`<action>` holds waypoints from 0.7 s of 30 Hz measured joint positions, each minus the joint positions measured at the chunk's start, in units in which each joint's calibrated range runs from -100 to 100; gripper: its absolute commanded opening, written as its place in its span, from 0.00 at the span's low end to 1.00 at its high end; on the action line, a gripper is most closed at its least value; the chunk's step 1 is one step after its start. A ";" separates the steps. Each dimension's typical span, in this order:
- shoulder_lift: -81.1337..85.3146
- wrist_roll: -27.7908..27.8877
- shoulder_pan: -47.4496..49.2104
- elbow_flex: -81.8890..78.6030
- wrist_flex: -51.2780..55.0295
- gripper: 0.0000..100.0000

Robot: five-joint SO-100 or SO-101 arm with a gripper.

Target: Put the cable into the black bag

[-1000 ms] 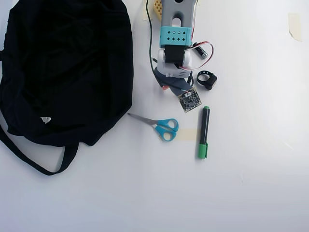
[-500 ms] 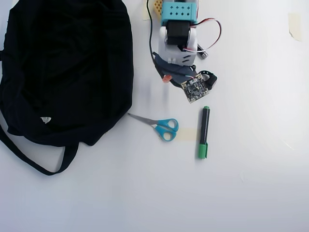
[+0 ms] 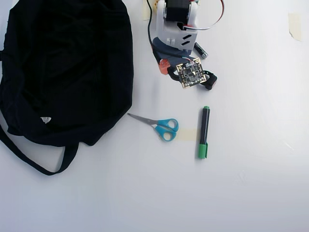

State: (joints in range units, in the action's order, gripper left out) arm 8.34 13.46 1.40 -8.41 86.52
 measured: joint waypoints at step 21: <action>4.48 -10.79 -5.36 0.00 0.60 0.02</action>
State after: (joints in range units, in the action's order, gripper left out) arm 12.83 2.66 -3.97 -8.41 87.12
